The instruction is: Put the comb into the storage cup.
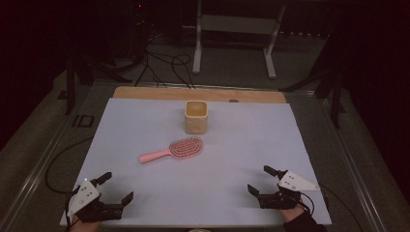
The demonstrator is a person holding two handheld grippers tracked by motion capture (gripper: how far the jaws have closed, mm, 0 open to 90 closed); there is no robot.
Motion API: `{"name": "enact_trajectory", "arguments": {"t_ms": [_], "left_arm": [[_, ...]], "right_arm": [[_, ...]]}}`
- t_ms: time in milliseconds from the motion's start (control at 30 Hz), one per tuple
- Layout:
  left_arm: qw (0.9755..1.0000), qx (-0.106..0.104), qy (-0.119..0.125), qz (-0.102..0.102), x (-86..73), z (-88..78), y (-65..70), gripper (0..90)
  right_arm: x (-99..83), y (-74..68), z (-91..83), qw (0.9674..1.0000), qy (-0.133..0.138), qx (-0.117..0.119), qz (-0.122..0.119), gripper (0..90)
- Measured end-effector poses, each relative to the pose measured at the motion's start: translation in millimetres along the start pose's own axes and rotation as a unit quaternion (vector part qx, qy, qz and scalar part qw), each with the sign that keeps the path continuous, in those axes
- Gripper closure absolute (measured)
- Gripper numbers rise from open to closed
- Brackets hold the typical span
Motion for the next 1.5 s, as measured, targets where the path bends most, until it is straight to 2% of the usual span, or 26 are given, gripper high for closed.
{"name": "enact_trajectory", "arguments": {"t_ms": [67,167,433,600,800,1100,1300,1500], "left_arm": [[1.0,-0.002,0.003,0.003,1.8,-0.5,2.4,0.4],[0.9999,-0.007,0.007,0.006,4.6,-0.3,4.2,0.4],[0.9999,-0.004,0.014,0.005,10.3,-4.0,5.7,0.4],[0.9998,-0.011,0.017,0.009,15.7,-4.3,10.4,0.4],[0.9997,-0.021,0.01,0.005,20.7,-3.2,12.8,0.4],[0.9992,-0.027,-0.001,0.029,40.5,-8.8,13.4,0.4],[0.999,-0.033,-0.011,0.029,50.7,-8.9,8.9,0.4],[0.9989,-0.039,-0.012,0.021,61.5,-6.3,7.5,0.4]], "right_arm": [[1.0,-0.8,-1.2,1.0,0.002,-0.002,0.004,8.8],[1.6,-1.0,-2.1,1.0,0.002,-0.007,-0.004,8.8],[3.6,-2.7,-2.7,0.9999,0.008,-0.007,-0.002,8.8],[4.6,-3.6,-2.0,0.9999,0.009,-0.005,-0.005,8.8],[6.9,-4.4,-3.5,0.9998,0.015,-0.01,-0.006,8.8],[7.3,-6.1,-2.8,0.9998,0.015,-0.007,-0.008,8.8],[7.3,-5.8,-2.9,0.9998,0.015,-0.006,-0.008,8.8],[7.7,-6.2,-3.3,0.9998,0.017,-0.006,-0.008,8.8]]}}
Point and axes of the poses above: each handheld gripper's, and its own axes: z roughly forward along the jaws, x roughly out of its top, y roughly to its right, the point moved 3 cm from there along z, roughly forward along the jaws, and after that the axes turned 1 degree about -x, right-handed, at the moved point
